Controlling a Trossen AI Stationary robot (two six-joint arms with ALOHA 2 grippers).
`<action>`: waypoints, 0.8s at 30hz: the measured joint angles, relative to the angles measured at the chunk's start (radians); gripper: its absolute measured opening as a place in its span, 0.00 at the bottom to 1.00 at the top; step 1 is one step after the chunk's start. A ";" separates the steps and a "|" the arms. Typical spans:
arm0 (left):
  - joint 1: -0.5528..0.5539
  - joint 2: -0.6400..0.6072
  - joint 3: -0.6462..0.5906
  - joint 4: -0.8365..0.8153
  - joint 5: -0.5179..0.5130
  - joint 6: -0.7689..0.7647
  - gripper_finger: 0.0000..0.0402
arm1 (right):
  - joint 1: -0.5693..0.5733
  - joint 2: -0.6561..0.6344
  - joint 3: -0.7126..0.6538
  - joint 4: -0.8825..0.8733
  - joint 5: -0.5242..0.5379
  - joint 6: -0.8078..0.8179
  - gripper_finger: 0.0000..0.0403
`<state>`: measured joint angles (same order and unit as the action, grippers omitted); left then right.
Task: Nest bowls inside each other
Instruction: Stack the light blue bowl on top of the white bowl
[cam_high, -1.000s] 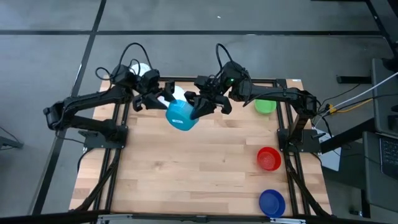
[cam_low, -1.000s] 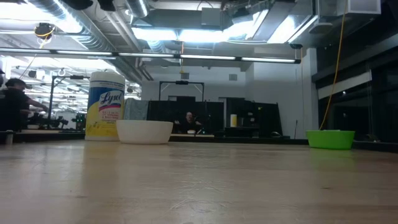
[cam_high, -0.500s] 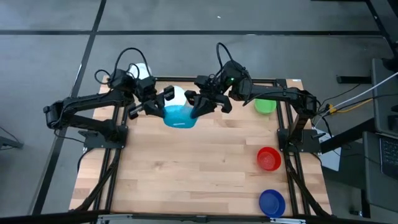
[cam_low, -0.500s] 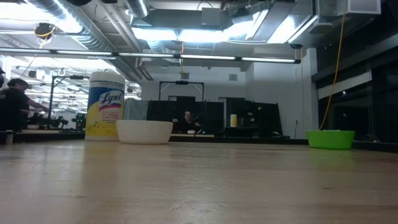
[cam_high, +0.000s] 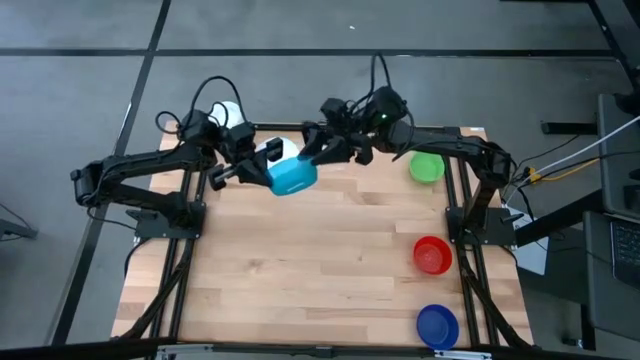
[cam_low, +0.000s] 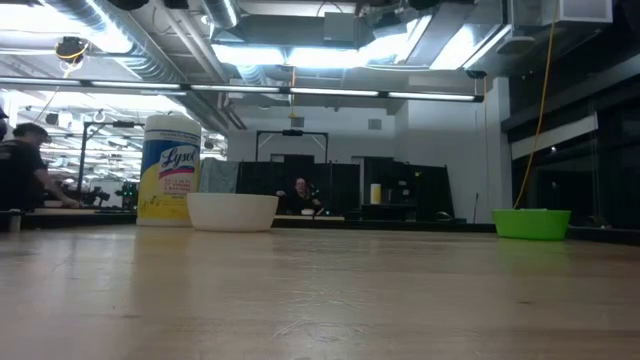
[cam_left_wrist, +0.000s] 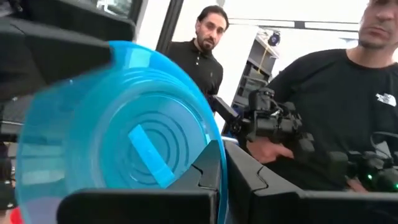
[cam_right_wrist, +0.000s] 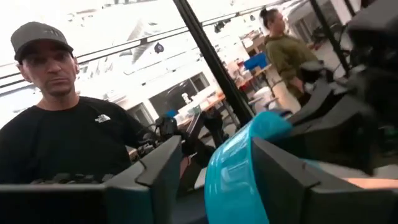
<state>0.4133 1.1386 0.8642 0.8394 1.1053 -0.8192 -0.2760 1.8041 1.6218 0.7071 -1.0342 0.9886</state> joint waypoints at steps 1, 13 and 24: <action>-0.004 0.000 0.000 -0.006 0.004 0.000 0.00 | -0.018 -0.005 0.000 0.000 -0.008 0.000 0.48; 0.103 -0.004 -0.002 -0.994 -0.478 0.592 0.00 | -0.215 -0.016 0.001 -0.534 -0.028 -0.290 0.38; 0.213 0.027 -0.004 -1.377 -0.927 0.763 0.00 | -0.225 -0.018 0.000 -0.746 0.032 -0.481 0.34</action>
<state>0.6259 1.1653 0.8597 -0.5379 0.1782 -0.0567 -0.5008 1.7859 1.6218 -0.0387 -1.0019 0.5076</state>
